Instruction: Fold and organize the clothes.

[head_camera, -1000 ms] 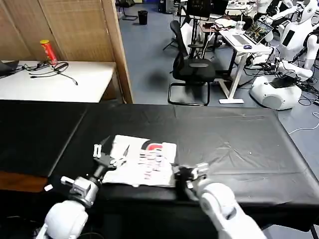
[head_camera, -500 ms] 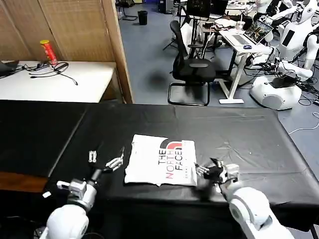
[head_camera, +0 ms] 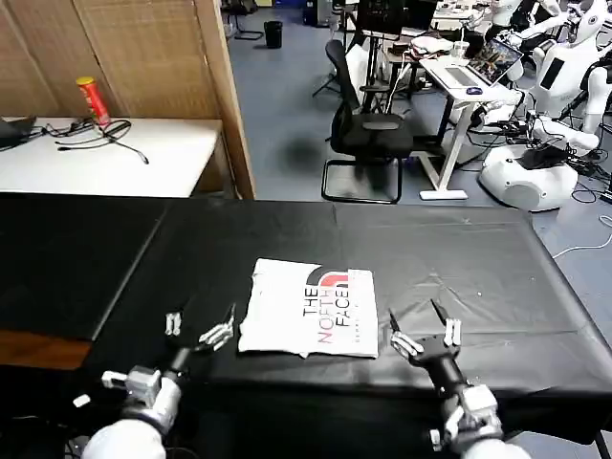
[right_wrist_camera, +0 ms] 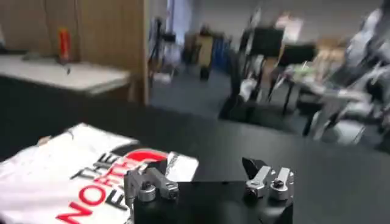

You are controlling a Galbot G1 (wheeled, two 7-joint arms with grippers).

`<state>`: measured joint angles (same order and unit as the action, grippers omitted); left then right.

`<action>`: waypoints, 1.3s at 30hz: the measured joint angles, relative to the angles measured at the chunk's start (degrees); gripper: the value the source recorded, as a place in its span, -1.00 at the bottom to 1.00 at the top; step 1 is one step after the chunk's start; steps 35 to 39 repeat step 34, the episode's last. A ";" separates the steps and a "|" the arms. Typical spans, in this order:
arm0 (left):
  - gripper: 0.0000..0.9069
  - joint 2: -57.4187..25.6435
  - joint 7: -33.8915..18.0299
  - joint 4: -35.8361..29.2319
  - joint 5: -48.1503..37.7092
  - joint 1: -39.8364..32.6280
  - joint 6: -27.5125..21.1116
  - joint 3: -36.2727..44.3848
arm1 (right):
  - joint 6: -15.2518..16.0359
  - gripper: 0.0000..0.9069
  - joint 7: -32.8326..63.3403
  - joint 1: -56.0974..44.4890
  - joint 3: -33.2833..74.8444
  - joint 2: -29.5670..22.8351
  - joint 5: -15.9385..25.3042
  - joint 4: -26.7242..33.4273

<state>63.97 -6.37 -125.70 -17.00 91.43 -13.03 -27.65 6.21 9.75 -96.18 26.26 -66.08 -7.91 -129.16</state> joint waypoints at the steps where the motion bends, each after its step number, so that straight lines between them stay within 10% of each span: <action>1: 0.94 0.06 0.02 -0.56 0.00 1.09 0.50 -0.34 | -2.39 0.94 0.51 -1.62 0.41 -0.36 1.02 -0.08; 11: 0.94 0.46 -1.30 -2.50 -0.02 10.16 4.33 -1.88 | -9.78 0.94 4.78 -15.40 1.64 -2.91 3.73 -2.71; 22: 0.94 0.10 -5.95 -7.94 -5.71 17.48 -1.73 -3.96 | -0.26 0.94 9.56 -24.24 1.47 -4.17 -2.28 -6.98; 39: 0.94 -0.23 -5.60 -11.26 -6.69 18.69 -4.74 -5.12 | 0.97 0.94 9.48 -25.64 0.44 -4.56 -2.27 -7.36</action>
